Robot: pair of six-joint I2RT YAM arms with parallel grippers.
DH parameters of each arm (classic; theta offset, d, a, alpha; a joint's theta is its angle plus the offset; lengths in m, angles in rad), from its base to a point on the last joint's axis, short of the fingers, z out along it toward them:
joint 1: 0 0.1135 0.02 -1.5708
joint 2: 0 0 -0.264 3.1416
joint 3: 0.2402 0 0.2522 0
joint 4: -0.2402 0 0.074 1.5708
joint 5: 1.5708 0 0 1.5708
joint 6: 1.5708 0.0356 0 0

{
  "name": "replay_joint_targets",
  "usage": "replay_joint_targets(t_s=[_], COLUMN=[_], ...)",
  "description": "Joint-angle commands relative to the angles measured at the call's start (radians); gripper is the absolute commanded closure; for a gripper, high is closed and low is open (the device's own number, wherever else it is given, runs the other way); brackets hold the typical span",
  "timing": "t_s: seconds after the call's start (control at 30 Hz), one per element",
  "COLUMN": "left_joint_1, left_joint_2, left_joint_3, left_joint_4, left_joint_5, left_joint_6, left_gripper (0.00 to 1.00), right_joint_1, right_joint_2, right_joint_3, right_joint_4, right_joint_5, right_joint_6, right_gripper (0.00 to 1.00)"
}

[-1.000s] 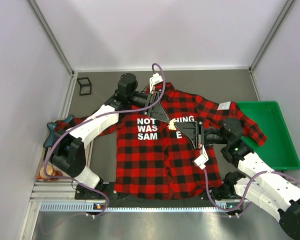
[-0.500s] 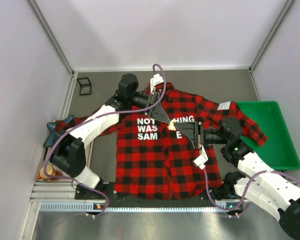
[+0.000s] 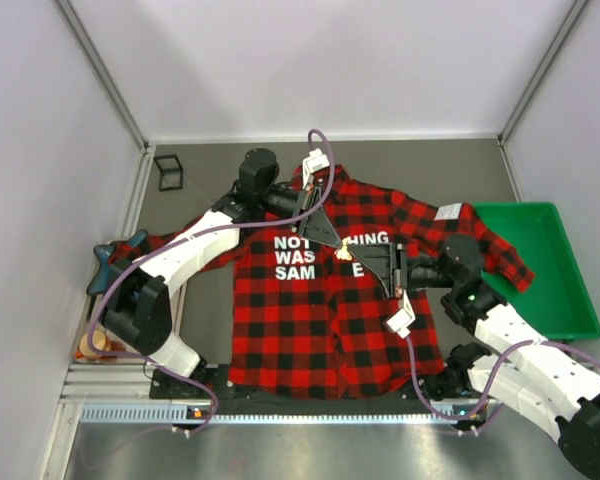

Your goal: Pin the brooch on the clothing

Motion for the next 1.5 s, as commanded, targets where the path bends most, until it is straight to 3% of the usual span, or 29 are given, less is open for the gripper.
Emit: replay_joint_targets(t_s=[0.0, 0.03, 0.07, 0.13, 0.17, 0.23, 0.27, 0.3, 0.37, 0.5, 0.57, 0.6, 0.7, 0.87, 1.0, 1.2, 1.3, 1.47], left_joint_1=[-0.007, -0.007, -0.002, 0.009, 0.028, 0.050, 0.071, 0.081, 0.095, 0.096, 0.098, 0.096, 0.096, 0.095, 0.092, 0.087, 0.079, 0.070], left_joint_2=[-0.019, -0.022, -0.027, -0.039, -0.057, -0.073, -0.085, -0.091, -0.117, -0.185, -0.218, -0.229, -0.255, -0.255, -0.249, -0.240, -0.245, -0.257], left_joint_3=[0.023, 0.022, 0.020, 0.009, 0.005, -0.007, -0.009, -0.012, -0.017, -0.055, -0.072, -0.086, -0.112, -0.156, -0.199, -0.222, -0.230, -0.245], left_joint_4=[0.013, 0.011, 0.011, 0.011, 0.014, 0.036, 0.038, 0.038, 0.038, -0.019, -0.018, -0.018, 0.020, 0.145, 0.367, 0.498, 0.545, 0.585], left_joint_5=[0.010, 0.008, 0.007, -0.012, -0.018, -0.024, -0.024, -0.022, -0.025, -0.094, -0.122, -0.136, -0.165, -0.180, -0.231, -0.268, -0.279, -0.297], left_joint_6=[0.022, 0.027, 0.039, 0.061, 0.090, 0.116, 0.148, 0.165, 0.226, 0.407, 0.479, 0.499, 0.544, 0.486, 0.394, 0.308, 0.296, 0.285], left_gripper=[0.94, 0.97, 1.00, 1.00, 1.00, 1.00, 1.00, 1.00, 1.00, 1.00, 1.00, 1.00, 1.00, 1.00, 1.00, 1.00, 1.00, 1.00], right_joint_1=[0.018, 0.018, 0.018, 0.016, 0.018, 0.018, 0.018, 0.018, 0.018, 0.008, -0.015, -0.040, -0.083, -0.125, -0.131, -0.136, -0.136, -0.136], right_joint_2=[-0.002, -0.004, -0.007, -0.014, -0.030, -0.050, -0.060, -0.086, -0.111, -0.110, -0.058, -0.028, 0.103, 0.284, 0.372, 0.479, 0.475, 0.503], right_joint_3=[0.047, 0.047, 0.047, 0.045, 0.045, 0.053, 0.059, 0.068, 0.115, 0.253, 0.411, 0.468, 0.667, 0.881, 0.959, 1.027, 1.015, 1.021], right_joint_4=[0.030, 0.032, 0.032, 0.027, 0.020, -0.031, -0.055, -0.086, -0.247, -0.560, -0.772, -0.822, -0.971, -1.053, -1.050, -0.996, -0.909, -0.870], right_joint_5=[-0.015, -0.014, -0.002, 0.026, 0.075, 0.138, 0.211, 0.248, 0.361, 0.537, 0.529, 0.514, 0.396, 0.093, -0.074, 0.009, -0.066, -0.066], right_joint_6=[-0.002, 0.001, 0.004, 0.022, 0.036, 0.088, 0.111, 0.161, 0.221, 0.599, 0.755, 0.938, 1.263, 1.610, 1.826, 2.055, 2.070, 2.093], right_gripper=[0.98, 0.92, 0.71, 0.47, 0.27, 0.15, 0.04, 0.01, 0.01, 0.01, 0.01, 0.01, 0.01, 0.05, 0.06, 0.07, 0.10, 0.21])
